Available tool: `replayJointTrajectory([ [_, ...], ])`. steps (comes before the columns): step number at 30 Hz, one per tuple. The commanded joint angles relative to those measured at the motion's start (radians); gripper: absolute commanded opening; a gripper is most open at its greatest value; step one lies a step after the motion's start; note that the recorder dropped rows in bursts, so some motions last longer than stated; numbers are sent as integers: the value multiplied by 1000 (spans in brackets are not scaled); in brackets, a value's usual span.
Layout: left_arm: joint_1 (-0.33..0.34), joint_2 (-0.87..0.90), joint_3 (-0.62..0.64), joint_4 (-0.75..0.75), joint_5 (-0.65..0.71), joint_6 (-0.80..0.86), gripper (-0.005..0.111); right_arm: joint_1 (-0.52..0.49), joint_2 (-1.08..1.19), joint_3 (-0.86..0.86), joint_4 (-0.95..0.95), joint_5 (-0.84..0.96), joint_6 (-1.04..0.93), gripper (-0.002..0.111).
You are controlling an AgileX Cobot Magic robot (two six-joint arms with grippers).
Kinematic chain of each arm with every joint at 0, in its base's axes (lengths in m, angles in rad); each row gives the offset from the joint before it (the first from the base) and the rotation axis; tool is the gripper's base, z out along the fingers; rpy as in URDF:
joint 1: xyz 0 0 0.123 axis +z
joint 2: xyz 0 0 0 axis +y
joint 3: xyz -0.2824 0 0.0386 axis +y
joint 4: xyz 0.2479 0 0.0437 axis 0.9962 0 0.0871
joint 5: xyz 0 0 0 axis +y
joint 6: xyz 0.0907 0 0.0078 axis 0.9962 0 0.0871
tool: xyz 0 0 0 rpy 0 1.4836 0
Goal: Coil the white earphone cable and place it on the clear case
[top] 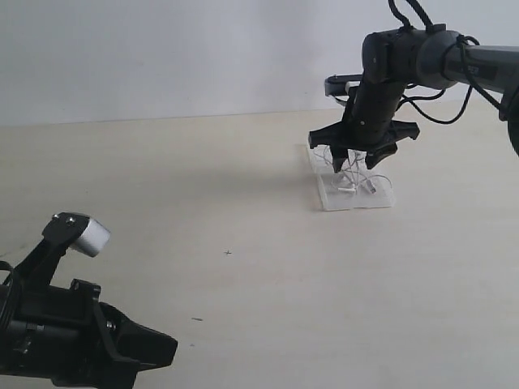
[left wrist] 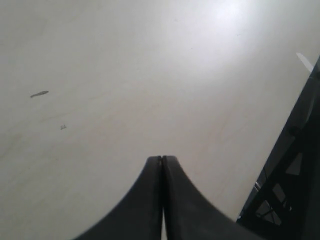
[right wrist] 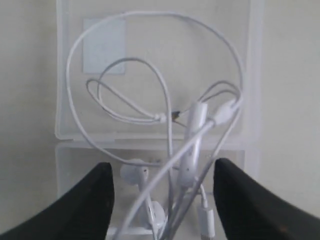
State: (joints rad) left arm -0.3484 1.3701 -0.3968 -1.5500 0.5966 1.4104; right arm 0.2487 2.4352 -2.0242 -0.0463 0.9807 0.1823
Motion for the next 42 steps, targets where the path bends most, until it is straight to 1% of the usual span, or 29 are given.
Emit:
replayJointTrajectory([
  [1, 0, 2, 3, 0, 2, -4, 0, -5, -32, -7, -4, 26, 8, 60],
  [11, 0, 2, 3, 0, 2, -4, 0, -5, -128, -7, -4, 104, 8, 60],
  [14, 0, 2, 3, 0, -2, -4, 0, -5, -151, -7, -4, 150, 8, 59],
  [16, 0, 2, 3, 0, -13, -1, 0, -5, -176, -7, -4, 211, 8, 57],
  [17, 0, 2, 3, 0, -40, -1, 0, -5, -192, -7, -10, 240, 8, 45],
  [18, 0, 2, 3, 0, -55, -1, 0, -5, -203, -7, -13, 240, -1, 38],
  [19, 0, 2, 3, 0, -109, -1, 0, -5, -220, -7, -14, 240, -20, 17],
  [20, 0, 2, 3, 0, -133, -1, 0, -5, -226, -7, -14, 240, -41, 9],
  [21, 0, 2, 3, 0, -192, -1, 0, -5, -248, -7, -14, 240, -90, 0],
  [24, 0, 0, -3, -4, -275, 1, 0, -5, -327, -7, -12, 240, -90, 0],
  [27, 0, -2, -14, -6, -293, 0, 0, -5, -436, 20, -4, 240, -90, 0],
  [29, 0, -2, -14, -6, -293, 0, 0, -5, -543, 88, -4, 240, -87, 0],
  [30, 0, -2, -14, -6, -293, 0, 0, -5, -627, 159, -4, 240, -87, 0],
  [37, 0, -2, -14, -6, -291, 0, 0, -5, -896, 437, 6, 240, -86, 0],
  [39, 0, -2, -14, -6, -291, 0, 0, -5, -979, 517, 46, 235, -86, 0],
  [42, 0, -2, -14, -6, -291, 0, 0, -5, -1101, 624, 128, 177, -111, 0],
])
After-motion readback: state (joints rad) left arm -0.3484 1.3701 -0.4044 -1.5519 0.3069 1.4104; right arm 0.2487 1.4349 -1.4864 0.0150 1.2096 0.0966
